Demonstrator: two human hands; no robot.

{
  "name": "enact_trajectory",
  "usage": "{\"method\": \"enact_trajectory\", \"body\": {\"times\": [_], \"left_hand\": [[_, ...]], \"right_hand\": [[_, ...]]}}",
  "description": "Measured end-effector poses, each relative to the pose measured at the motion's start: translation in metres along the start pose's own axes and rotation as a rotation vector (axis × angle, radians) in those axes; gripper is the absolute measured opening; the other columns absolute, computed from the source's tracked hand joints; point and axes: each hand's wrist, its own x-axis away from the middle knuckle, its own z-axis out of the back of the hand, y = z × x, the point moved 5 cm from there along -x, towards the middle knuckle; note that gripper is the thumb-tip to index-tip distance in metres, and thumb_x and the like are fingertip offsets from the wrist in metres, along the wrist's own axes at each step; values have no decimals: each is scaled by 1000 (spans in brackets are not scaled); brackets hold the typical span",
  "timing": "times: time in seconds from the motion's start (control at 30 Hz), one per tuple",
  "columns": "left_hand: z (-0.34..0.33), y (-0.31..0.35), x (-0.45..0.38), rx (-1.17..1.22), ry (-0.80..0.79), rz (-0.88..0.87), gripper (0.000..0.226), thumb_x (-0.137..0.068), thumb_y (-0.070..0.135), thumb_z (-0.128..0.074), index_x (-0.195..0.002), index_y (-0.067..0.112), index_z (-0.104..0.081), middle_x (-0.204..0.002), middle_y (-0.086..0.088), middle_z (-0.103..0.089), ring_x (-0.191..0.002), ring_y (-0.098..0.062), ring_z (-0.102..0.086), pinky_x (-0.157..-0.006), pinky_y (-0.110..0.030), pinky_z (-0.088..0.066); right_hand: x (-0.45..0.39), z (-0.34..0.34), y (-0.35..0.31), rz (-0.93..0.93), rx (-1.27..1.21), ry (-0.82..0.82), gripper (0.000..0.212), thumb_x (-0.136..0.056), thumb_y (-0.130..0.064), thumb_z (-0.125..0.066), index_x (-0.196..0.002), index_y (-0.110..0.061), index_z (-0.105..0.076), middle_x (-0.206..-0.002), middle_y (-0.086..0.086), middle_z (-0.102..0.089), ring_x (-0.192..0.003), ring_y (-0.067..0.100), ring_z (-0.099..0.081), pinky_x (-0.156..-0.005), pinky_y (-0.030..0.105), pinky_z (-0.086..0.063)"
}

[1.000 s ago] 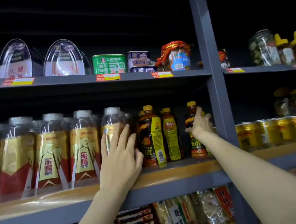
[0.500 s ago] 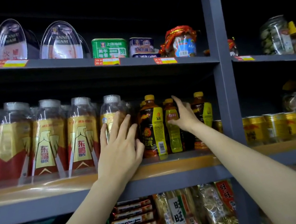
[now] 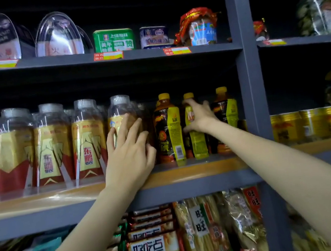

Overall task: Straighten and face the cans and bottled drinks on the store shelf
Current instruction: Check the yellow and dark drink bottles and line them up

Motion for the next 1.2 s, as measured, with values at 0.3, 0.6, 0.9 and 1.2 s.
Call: {"method": "enact_trajectory", "body": {"times": [0.3, 0.6, 0.9, 1.2], "left_hand": [[3, 1, 0, -6, -59, 2, 53, -86, 34, -25, -115, 8, -62, -139, -10, -48, -141, -24, -21, -112, -51, -13], [52, 55, 10, 883, -125, 172, 51, -93, 39, -44, -141, 25, -32, -147, 3, -35, -136, -4, -26, -112, -21, -19], [95, 58, 4, 1354, -53, 304, 68, -77, 18, -71, -132, 37, -36, -128, -2, -48, -102, -11, -63, -79, -22, -54], [124, 55, -7, 1219, -75, 138, 69, -76, 13, -73, -129, 36, -36, -123, 18, -44, -109, 7, -51, -78, -11, -49]], "right_hand": [[92, 66, -29, 338, -95, 83, 83, -74, -16, -80, -140, -36, -33, -141, 9, -28, -120, 21, -41, -88, 22, -36], [142, 112, -40, 493, -645, 488, 83, -76, -17, -77, -140, -36, -27, -139, -8, -37, -123, 0, -42, -102, 15, -39], [149, 101, -37, 120, -1290, 70, 76, -79, -21, -69, -143, -29, -29, -127, 6, -58, -109, 20, -64, -91, 42, -53], [158, 78, -38, -259, -1680, -140, 38, -85, -28, -66, -113, -9, -50, -112, 25, -60, -102, 37, -63, -79, 47, -56]]}}
